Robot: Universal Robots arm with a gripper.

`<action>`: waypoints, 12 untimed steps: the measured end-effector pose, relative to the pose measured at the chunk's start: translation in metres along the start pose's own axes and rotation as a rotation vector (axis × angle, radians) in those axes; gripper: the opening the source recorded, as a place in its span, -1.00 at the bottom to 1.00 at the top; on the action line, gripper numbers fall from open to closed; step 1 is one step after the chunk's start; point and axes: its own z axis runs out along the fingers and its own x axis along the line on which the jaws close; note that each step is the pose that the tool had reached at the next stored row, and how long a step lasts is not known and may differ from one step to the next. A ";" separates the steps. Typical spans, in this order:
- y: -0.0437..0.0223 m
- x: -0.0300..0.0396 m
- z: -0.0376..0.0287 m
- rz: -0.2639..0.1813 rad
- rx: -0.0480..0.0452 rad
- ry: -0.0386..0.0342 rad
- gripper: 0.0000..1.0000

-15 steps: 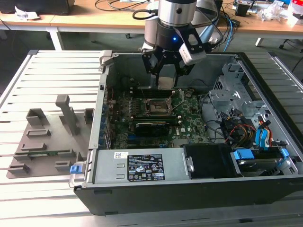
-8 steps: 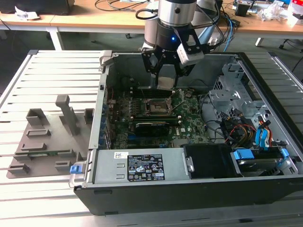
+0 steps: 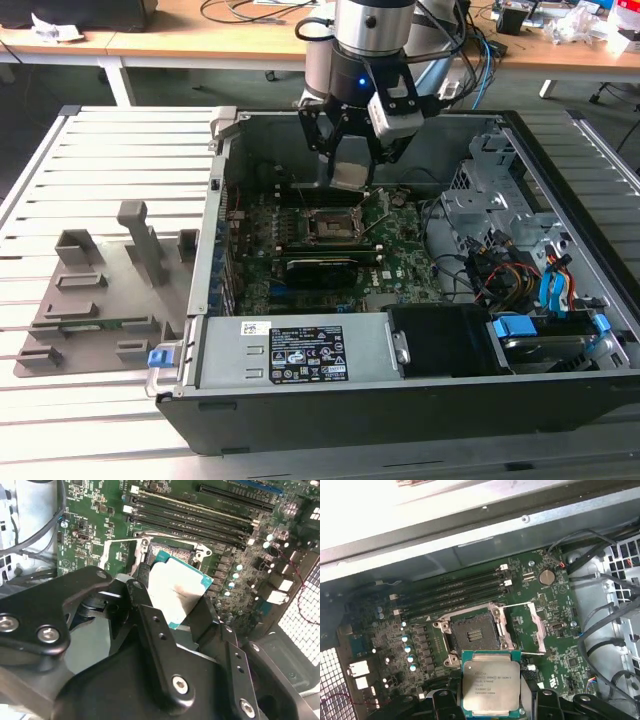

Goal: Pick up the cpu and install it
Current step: 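Place the cpu into insertion slot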

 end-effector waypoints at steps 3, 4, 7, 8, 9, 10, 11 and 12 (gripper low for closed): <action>0.0000 0.0000 0.0000 0.095 0.0009 0.0016 0.09; 0.0000 0.0000 0.0000 0.103 0.0009 0.0017 0.09; 0.0000 0.0000 0.0001 0.119 0.0009 0.0020 0.09; 0.0000 0.0000 0.0001 0.124 0.0010 0.0021 0.09; 0.0000 0.0000 0.0000 0.134 0.0011 0.0023 0.09; 0.0000 0.0000 0.0001 0.140 0.0010 0.0024 0.09; 0.0000 0.0000 0.0001 0.145 0.0010 0.0025 0.09; 0.0000 0.0000 0.0001 0.157 0.0010 0.0027 0.09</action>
